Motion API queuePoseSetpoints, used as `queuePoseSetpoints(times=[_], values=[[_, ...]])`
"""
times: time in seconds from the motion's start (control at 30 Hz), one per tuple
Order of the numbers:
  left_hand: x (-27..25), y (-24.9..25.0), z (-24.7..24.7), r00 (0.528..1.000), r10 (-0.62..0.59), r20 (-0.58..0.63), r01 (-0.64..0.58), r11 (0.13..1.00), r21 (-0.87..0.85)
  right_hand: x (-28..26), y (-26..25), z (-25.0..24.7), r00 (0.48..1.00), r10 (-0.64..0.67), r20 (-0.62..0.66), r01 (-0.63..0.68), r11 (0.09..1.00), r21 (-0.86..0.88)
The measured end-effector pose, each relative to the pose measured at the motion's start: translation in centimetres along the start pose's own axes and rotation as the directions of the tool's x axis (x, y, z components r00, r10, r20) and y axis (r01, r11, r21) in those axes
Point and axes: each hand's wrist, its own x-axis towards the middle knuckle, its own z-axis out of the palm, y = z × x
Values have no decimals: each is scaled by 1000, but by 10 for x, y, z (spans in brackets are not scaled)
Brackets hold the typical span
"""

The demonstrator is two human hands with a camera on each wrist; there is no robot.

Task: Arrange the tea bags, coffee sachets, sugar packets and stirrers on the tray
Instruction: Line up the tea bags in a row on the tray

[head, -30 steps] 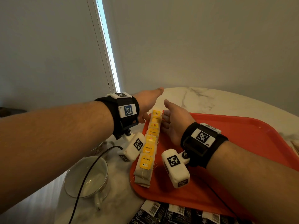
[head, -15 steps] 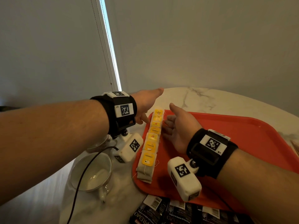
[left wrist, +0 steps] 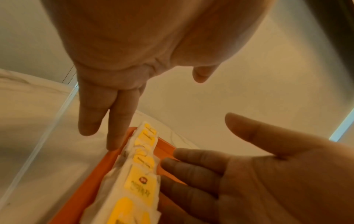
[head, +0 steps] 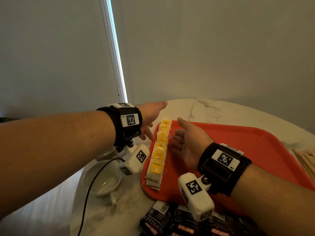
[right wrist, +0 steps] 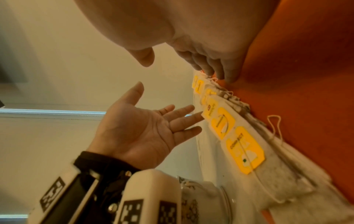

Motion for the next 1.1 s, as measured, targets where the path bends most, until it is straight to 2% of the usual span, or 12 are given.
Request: queuePoseSetpoints(times=[0.33, 0.47, 0.63, 0.83, 0.97, 1.1], values=[[-17, -10, -1, 998, -35, 51, 35, 999, 5, -20, 15, 1, 998, 58, -18, -58, 998, -24], [-20, -14, 2, 996, -38, 79, 36, 999, 25, -30, 16, 10, 997, 71, 13, -71, 997, -13], [-25, -18, 2, 997, -42, 69, 40, 999, 35, -39, 15, 5, 998, 66, -14, -66, 998, -6], [-33, -21, 0, 996, -48, 75, 44, 998, 49, -44, 24, 6, 992, 124, 35, -125, 992, 25], [-40, -22, 0, 997, -39, 69, 33, 996, 80, -49, 25, 4, 992, 123, 2, -123, 992, 18], [-47, -25, -2, 997, -44, 56, 38, 994, 105, -53, 32, -1, 989, 142, 31, -143, 989, 40]])
